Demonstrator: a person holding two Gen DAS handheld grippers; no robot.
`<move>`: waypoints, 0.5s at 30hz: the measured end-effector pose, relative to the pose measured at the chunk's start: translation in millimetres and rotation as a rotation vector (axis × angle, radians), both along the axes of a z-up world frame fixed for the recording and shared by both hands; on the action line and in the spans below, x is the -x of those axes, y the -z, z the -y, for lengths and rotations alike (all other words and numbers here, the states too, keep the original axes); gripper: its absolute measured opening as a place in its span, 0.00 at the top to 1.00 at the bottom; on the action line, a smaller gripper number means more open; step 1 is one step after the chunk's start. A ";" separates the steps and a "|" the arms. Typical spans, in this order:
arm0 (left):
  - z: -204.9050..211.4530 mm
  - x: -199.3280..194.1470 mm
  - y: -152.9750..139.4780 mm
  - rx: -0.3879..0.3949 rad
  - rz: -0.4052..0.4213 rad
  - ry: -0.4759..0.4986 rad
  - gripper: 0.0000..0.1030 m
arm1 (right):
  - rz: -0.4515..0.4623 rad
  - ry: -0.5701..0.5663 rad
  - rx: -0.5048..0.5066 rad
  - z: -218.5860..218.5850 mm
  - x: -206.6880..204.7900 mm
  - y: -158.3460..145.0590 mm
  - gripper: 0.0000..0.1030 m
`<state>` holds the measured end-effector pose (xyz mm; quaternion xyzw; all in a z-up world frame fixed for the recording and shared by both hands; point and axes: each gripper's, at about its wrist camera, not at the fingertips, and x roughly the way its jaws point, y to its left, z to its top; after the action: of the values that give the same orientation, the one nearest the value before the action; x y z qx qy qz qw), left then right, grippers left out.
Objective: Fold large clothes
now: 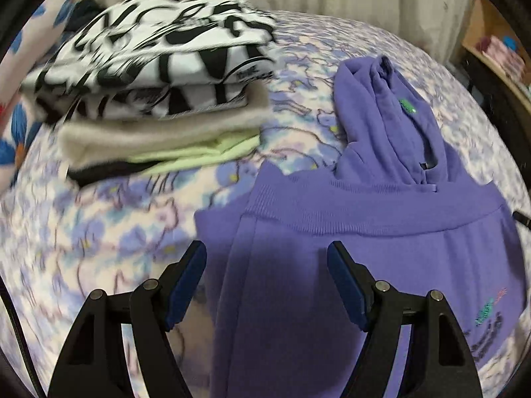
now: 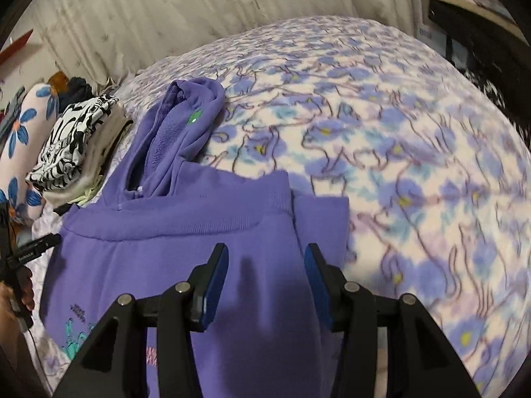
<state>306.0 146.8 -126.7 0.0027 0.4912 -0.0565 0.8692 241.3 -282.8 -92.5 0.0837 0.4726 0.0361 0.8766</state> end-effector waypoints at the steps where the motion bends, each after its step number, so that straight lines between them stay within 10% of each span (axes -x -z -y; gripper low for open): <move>1: 5.1 -5.5 1.3 -0.018 0.002 0.020 0.29 | 0.001 -0.012 0.019 -2.9 -7.1 1.3 0.53; 8: 24.3 -27.1 13.3 -0.087 0.009 0.083 0.31 | -0.068 -0.043 0.081 -16.7 -44.8 26.1 0.53; 12: 35.7 -28.0 21.2 -0.119 0.021 0.137 0.83 | -0.040 -0.050 0.143 -27.5 -43.4 34.4 0.55; 15: 46.8 -21.3 24.5 -0.210 0.056 0.161 0.91 | -0.010 -0.049 0.192 -33.5 -36.0 31.7 0.76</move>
<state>327.3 100.0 -151.2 0.1348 0.4682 -0.0742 0.8702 277.3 -249.3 -124.2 -0.0122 0.4803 0.0118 0.8769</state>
